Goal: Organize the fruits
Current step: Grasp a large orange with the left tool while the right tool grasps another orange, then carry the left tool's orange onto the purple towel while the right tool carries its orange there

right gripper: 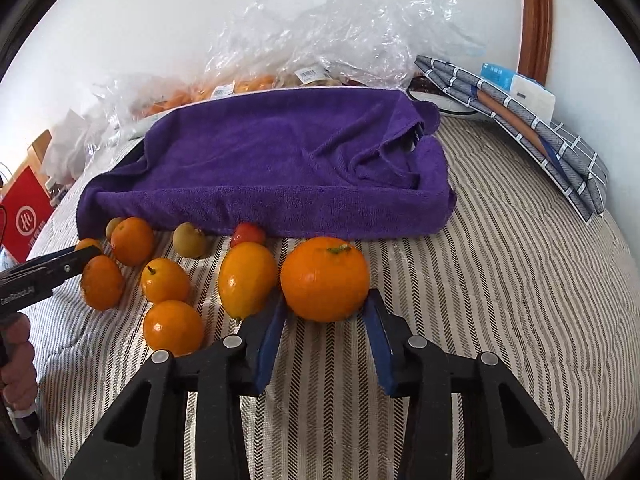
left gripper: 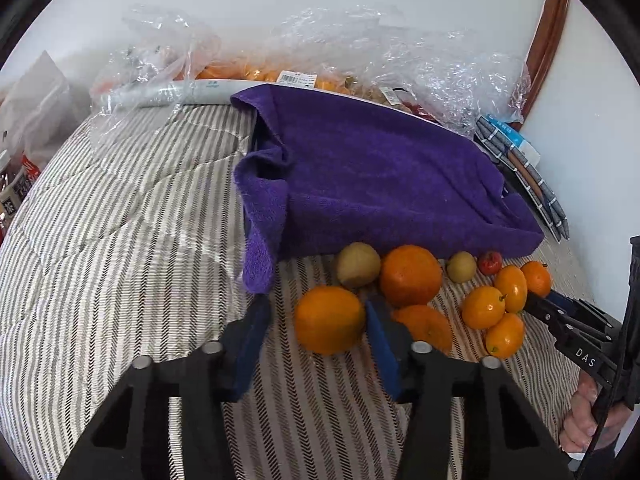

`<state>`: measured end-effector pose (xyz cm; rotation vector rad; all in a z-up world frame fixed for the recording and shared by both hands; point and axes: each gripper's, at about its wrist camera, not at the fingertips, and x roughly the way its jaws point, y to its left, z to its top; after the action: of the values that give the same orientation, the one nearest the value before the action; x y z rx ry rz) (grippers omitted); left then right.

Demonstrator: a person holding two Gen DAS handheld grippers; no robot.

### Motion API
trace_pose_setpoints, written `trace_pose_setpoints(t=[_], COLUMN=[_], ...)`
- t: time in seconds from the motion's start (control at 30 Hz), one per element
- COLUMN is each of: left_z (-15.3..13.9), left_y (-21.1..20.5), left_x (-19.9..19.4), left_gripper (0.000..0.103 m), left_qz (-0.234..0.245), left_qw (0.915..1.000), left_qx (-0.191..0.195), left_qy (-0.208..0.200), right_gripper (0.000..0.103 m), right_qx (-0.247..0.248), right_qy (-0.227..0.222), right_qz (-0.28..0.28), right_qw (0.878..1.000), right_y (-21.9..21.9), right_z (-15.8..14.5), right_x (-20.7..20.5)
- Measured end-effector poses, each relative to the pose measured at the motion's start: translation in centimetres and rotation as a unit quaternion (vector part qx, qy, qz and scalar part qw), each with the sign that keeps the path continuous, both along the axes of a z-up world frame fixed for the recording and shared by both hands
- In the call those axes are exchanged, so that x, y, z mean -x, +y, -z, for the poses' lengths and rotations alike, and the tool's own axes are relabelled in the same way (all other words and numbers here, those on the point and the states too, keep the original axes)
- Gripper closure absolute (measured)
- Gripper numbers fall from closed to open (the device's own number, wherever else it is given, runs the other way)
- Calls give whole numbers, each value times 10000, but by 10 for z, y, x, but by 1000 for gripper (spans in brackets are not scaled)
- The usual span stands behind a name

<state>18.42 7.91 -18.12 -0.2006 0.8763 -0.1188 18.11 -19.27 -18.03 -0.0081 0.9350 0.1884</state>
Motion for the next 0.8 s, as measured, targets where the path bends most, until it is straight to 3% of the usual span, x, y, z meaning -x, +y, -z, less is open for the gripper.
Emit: trace_pose_setpoints(t=[0.03,0.47,0.63,0.8], left_z=[0,-5,-1,-1], left_y=[0,13,18,19], left_x=[0,28,28,24], left_gripper=[70,70,70,70], left_qz=[42,-181,-218,-215], left_qw=[10000,9998,9995,9996], left_qx=[40,102,193,157], left_qy=[40,69,136,120], right_gripper=[63,63,49,51], right_qx=[-31,5,67,17], right_qy=[0,117,90,122], right_qz=[2,-137,16,17], right_qw=[10000,9998,9999,9999], right_y=[-1,-6,-10,-8], right_z=[0,0,1,2], right_x=[2,21,16,6])
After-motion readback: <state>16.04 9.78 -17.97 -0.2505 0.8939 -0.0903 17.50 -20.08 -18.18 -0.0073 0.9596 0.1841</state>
